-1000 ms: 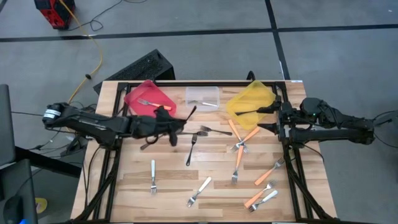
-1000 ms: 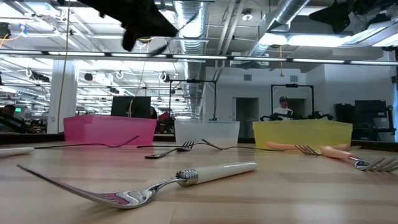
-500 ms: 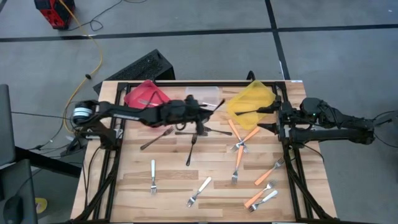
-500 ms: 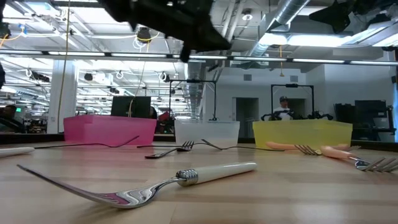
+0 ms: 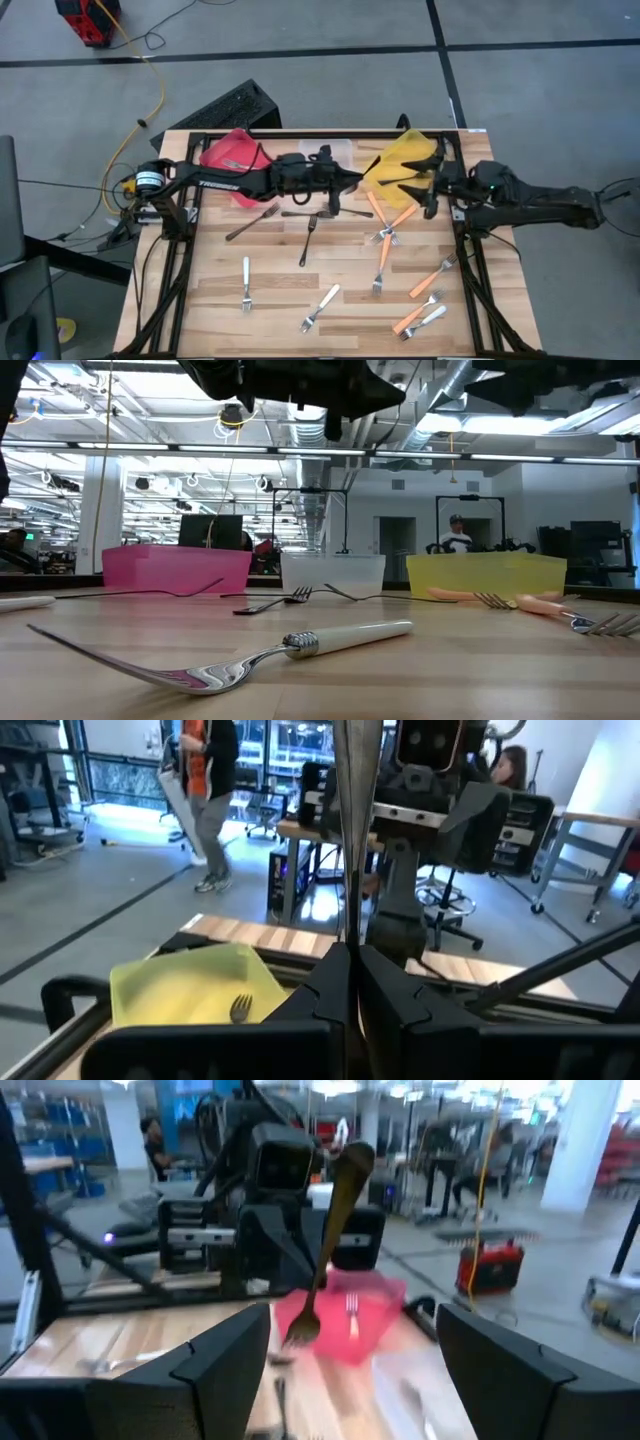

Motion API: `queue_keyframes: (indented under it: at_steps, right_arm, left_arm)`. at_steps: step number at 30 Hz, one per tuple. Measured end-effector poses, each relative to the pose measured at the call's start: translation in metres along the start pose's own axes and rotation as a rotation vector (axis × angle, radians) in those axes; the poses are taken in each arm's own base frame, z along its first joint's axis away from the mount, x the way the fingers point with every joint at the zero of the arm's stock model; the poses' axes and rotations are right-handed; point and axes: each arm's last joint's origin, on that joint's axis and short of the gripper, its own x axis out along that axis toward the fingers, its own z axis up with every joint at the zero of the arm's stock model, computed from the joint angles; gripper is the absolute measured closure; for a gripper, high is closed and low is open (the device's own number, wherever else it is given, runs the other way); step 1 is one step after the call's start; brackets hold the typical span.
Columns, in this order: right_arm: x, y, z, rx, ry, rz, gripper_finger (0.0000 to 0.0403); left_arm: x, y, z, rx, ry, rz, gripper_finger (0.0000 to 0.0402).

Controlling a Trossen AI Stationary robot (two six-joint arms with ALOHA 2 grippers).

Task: Sort silverware by color (type)
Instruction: Put the black fork into the yellow bin

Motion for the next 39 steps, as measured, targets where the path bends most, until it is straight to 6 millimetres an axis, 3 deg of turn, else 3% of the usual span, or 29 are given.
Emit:
queue_keyframes:
  at_steps: [12,26,32,38,39]
  right_arm:
    - [0.058,0.006,-0.01,-0.031,-0.086,0.008,0.0092]
    - [0.082,0.005,-0.019,-0.007,-0.139,0.136,0.0105]
    - [0.086,0.006,-0.021,-0.006,-0.142,0.137,0.0188]
    - [0.083,0.006,-0.018,-0.011,-0.159,0.136,0.0356]
    - [0.083,0.006,-0.018,-0.014,-0.16,0.135,0.0365]
  left_arm:
    - [0.0,-0.006,0.001,0.033,-0.011,-0.018,0.0401]
    - [0.0,-0.008,0.0,0.05,-0.013,-0.025,0.0401]
    - [0.0,-0.008,0.0,0.049,-0.009,-0.041,0.0401]
    - [0.0,-0.008,0.0,0.049,-0.009,-0.036,0.0401]
    - [0.0,-0.008,0.0,0.049,-0.009,-0.041,0.0401]
